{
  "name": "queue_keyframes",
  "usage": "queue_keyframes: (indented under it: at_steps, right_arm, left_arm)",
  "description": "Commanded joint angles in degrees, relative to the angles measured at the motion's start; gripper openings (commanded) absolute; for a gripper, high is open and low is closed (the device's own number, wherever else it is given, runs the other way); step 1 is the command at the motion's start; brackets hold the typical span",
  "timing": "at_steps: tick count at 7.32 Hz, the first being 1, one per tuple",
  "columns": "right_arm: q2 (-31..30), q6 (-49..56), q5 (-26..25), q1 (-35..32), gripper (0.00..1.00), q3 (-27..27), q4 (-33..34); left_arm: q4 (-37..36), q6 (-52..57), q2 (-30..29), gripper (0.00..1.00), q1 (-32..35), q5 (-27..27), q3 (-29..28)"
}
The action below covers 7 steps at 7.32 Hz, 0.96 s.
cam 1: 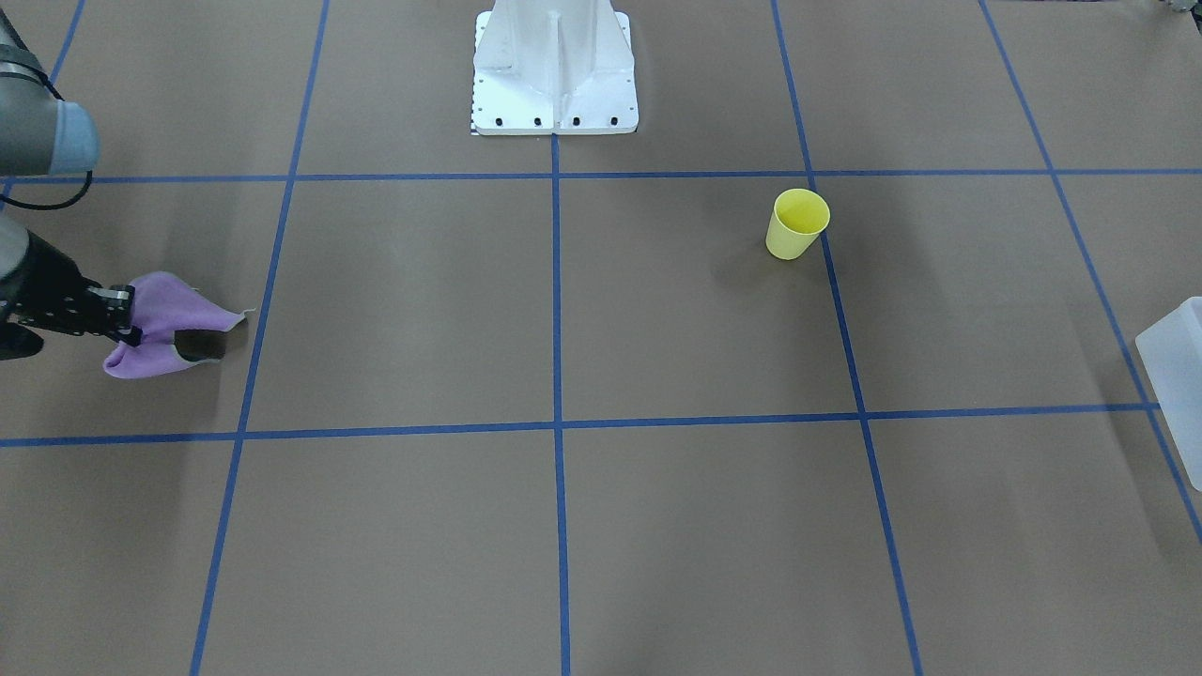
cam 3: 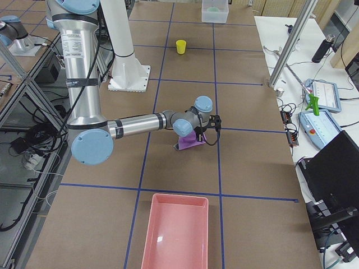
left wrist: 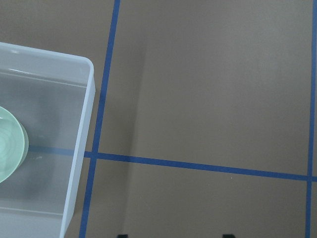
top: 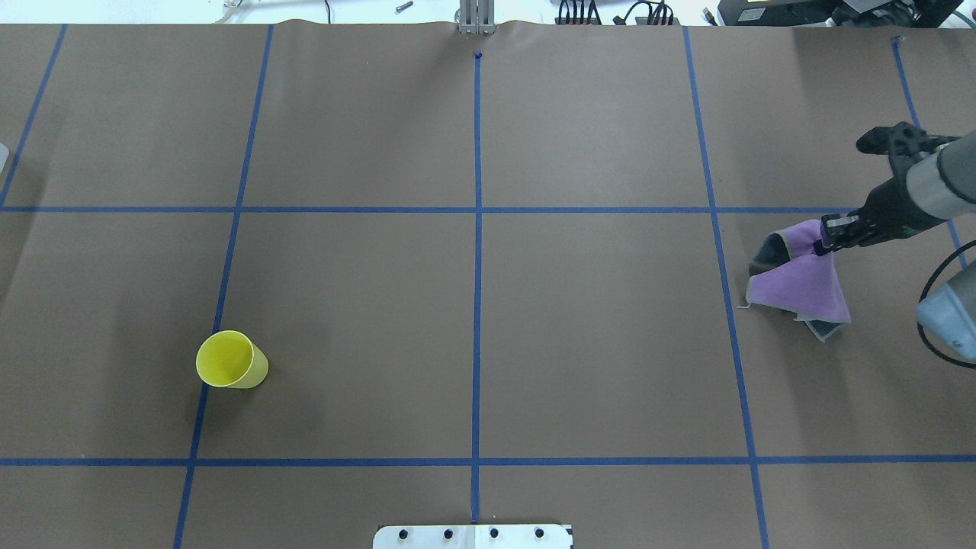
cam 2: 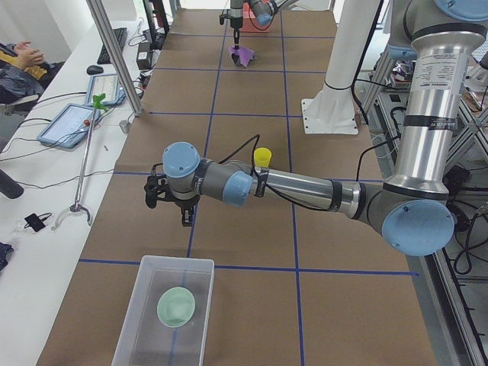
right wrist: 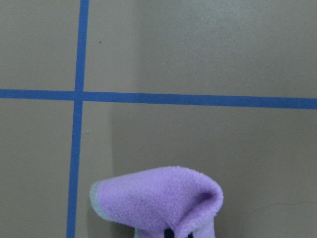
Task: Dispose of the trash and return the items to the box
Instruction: 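Carry the purple cloth with the right gripper into the pink bin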
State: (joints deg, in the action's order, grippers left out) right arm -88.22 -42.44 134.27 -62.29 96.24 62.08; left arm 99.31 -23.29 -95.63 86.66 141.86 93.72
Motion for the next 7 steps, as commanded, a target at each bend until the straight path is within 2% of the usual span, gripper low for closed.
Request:
queue_keyframes:
  at_steps: [1, 3, 5, 6, 7]
  right_arm:
    - [-6.40, 11.60, 10.45, -14.63, 0.00, 2.20, 0.41]
    - [-15.02, 32.58, 10.40, -26.07, 0.00, 1.59, 3.37]
    - [-14.44, 53.76, 7.00, -35.83, 0.00, 1.41, 19.05]
    - [-12.00, 62.65, 1.75, -39.53, 0.00, 1.06, 25.92]
    - [-7.37, 70.31, -1.87, -42.36, 0.00, -2.42, 30.95]
  left_arm:
    - [0.01, 0.00, 0.09, 0.71, 0.00, 0.00, -0.03]
    - [0.01, 0.00, 0.09, 0.71, 0.00, 0.00, -0.12]
    - [0.45, 0.09, 1.22, 0.71, 0.00, 0.00, 0.14]
    - [0.62, 0.09, 1.23, 0.71, 0.00, 0.00, 0.06]
    - [0.63, 0.17, 1.32, 0.71, 0.00, 0.00, -0.12]
